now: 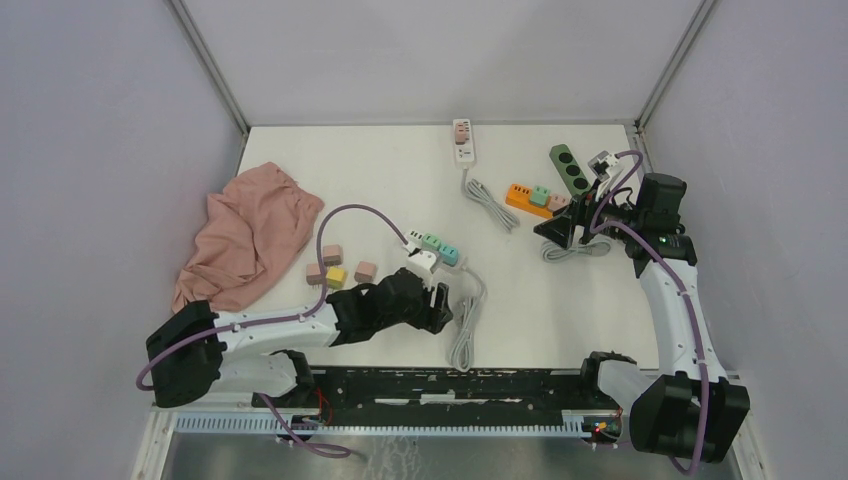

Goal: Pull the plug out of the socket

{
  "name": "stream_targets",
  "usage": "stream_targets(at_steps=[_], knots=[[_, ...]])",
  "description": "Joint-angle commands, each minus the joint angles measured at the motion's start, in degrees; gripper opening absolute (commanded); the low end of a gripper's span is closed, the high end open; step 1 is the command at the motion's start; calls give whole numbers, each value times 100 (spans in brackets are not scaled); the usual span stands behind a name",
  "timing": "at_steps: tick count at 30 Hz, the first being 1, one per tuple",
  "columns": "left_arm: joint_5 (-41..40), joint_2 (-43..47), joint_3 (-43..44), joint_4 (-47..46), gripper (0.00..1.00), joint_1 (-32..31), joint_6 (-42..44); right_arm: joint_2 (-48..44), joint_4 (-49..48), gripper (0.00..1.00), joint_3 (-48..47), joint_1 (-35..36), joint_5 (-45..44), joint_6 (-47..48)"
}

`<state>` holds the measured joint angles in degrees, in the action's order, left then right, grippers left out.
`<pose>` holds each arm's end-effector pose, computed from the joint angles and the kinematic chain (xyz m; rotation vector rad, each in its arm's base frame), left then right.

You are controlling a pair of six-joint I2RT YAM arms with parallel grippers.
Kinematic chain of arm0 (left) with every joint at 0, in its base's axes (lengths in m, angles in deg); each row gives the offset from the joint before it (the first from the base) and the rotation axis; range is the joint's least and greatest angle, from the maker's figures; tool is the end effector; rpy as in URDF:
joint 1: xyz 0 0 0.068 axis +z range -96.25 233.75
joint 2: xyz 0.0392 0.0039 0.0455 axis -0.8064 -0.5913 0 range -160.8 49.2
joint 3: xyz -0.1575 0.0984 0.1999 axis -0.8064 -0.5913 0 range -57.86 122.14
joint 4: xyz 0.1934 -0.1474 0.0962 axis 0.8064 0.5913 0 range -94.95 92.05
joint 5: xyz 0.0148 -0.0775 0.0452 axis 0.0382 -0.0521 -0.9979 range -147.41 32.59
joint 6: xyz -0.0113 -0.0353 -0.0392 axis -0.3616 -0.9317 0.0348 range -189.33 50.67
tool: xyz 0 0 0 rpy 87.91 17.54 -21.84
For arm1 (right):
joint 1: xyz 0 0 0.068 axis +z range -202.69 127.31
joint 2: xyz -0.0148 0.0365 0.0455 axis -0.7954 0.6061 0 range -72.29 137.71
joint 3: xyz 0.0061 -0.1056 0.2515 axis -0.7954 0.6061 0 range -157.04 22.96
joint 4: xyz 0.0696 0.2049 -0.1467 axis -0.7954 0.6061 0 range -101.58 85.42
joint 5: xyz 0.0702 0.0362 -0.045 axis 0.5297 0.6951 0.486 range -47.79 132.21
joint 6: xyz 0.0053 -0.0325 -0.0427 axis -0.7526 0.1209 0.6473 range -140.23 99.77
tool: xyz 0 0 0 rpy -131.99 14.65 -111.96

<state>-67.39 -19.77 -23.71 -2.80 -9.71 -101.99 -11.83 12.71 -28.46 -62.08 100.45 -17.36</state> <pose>0.1163 -0.2190 0.2036 0.5149 2.2474 -0.7203 0.2207 -0.0059 0.3129 -0.4603 1.9240 0.9401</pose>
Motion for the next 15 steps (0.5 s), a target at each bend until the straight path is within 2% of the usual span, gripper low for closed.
stream_targets(at_steps=[1, 15], knots=[[-69, 130, -157, -374, 71, -12, 518, -22, -127, 82, -225, -11, 169, 83], [154, -735, 42, -498, 50, -8, 646, -11, -113, 82, -228, -10, 169, 91]])
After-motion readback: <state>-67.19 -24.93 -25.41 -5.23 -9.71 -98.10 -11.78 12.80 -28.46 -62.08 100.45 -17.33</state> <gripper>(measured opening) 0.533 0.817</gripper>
